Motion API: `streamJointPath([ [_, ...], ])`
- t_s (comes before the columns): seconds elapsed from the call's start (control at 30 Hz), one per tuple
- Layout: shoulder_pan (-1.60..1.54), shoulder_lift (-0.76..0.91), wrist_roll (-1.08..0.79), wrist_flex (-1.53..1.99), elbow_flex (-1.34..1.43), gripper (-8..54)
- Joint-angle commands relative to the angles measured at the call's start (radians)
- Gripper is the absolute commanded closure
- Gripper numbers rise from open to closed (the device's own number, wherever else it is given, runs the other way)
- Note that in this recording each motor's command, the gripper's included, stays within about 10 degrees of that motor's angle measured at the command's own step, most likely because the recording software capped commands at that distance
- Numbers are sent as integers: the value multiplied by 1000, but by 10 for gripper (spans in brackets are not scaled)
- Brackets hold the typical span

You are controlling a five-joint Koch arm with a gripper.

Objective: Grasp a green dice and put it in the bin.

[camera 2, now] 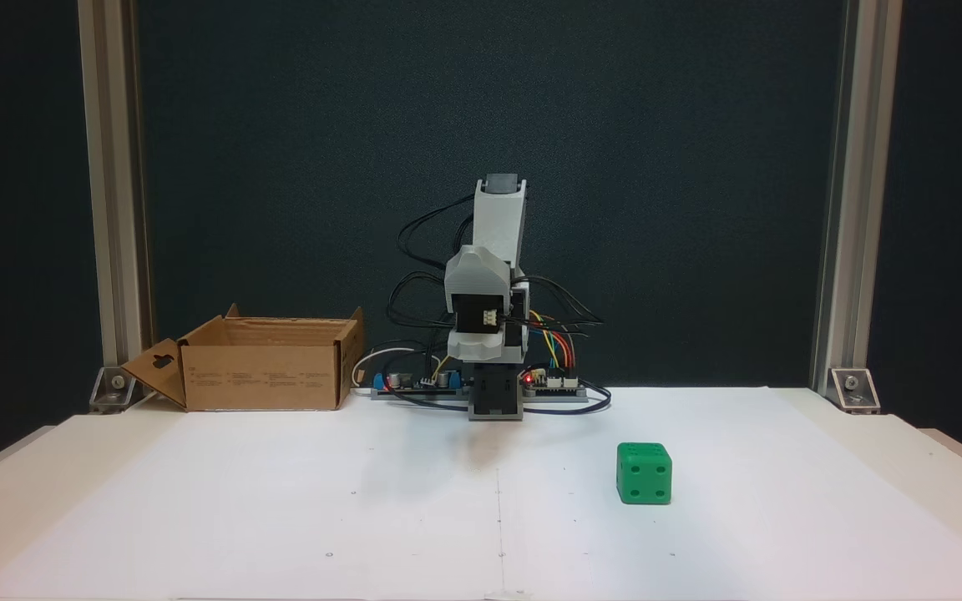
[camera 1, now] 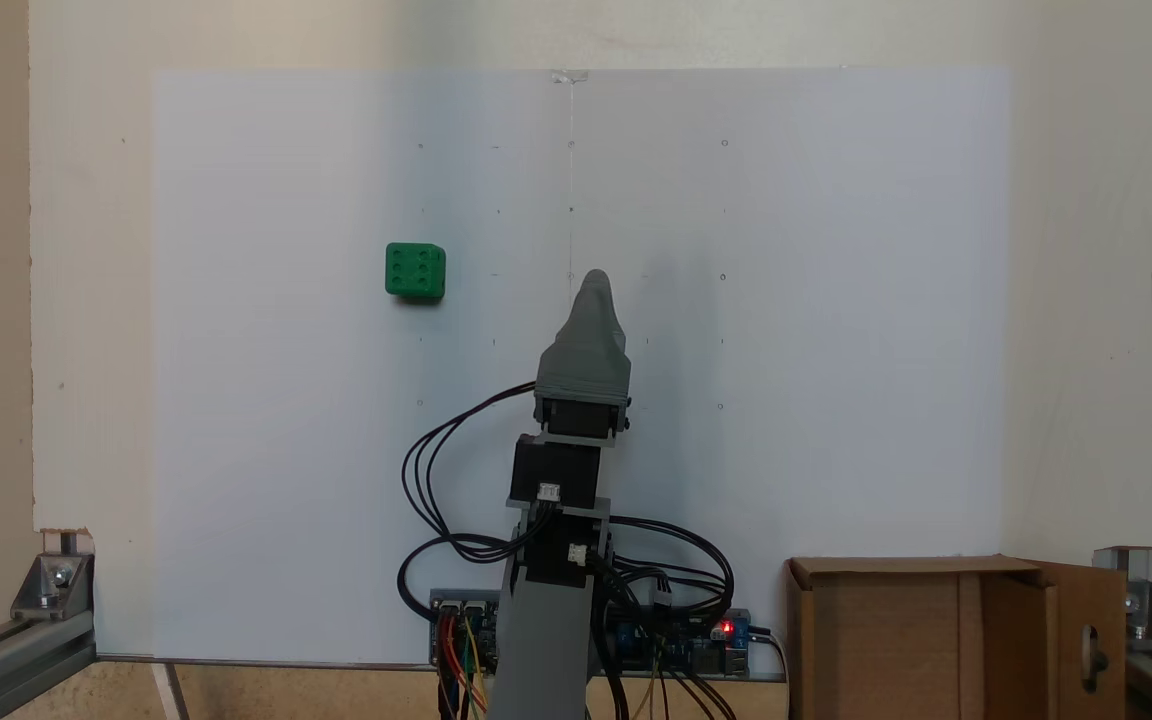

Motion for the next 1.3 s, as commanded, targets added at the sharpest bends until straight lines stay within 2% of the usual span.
streamJointPath([
  [0.0,-38,106,-21,-173,175,12],
  [0.27,-35,106,-23,-383,175,12],
  [0.57,-21,106,-29,-370,175,2],
  [0.9,-9,106,-34,-365,175,28],
  [0.93,-2,104,-34,-160,175,33],
  [1.07,-2,104,-32,54,137,33],
  [1.27,2,106,-32,451,-91,33],
])
